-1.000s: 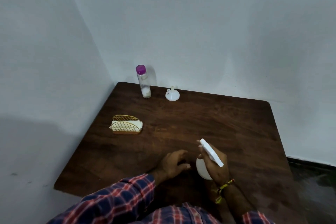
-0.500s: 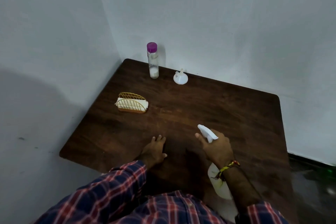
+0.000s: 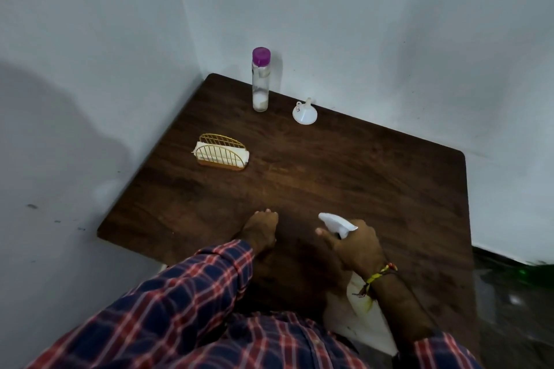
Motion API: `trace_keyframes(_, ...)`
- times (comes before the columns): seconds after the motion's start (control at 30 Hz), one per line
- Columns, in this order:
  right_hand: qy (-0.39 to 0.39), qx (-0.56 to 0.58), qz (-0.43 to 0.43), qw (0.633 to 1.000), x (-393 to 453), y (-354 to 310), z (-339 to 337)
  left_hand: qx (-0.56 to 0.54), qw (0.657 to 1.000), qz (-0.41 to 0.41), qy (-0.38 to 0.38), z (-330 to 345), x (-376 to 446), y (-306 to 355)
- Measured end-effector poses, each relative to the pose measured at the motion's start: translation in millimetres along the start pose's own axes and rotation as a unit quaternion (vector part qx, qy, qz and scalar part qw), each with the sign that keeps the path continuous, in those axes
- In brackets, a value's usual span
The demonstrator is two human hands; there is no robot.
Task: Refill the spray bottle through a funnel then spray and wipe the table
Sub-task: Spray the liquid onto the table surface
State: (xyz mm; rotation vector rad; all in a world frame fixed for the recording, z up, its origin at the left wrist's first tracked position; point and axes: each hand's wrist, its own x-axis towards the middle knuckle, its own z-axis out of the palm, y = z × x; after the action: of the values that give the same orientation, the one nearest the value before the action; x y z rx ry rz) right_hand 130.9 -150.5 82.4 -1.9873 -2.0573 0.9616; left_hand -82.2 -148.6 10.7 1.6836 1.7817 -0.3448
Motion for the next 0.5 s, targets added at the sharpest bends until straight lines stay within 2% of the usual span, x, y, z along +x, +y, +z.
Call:
trace_keyframes(0.07,-0.04,-0.043,0.009,0.998,-3.3,4.9,3.0,0.002,1.0,-0.002,0.0,0.0,-1.0,1.3)
trace_keyframes(0.13,-0.037,-0.056,0.053,0.996,-5.3,12.5,3.5,0.004,1.0,-0.007,-0.002,-0.1,-1.1,3.9)
trace_keyframes(0.3,0.046,-0.058,0.123,0.99,-10.5,20.0,-13.3,0.002,1.0,-0.023,-0.013,-3.5,2.5,10.5)
trace_keyframes(0.43,0.166,0.022,0.153,0.974,-1.3,26.8,-41.2,0.027,0.999,-0.027,-0.015,-13.3,9.8,25.8)
trace_keyframes(0.5,0.201,0.049,0.172,0.963,2.4,32.1,-51.1,0.052,0.998,-0.031,-0.03,-14.5,11.4,35.2)
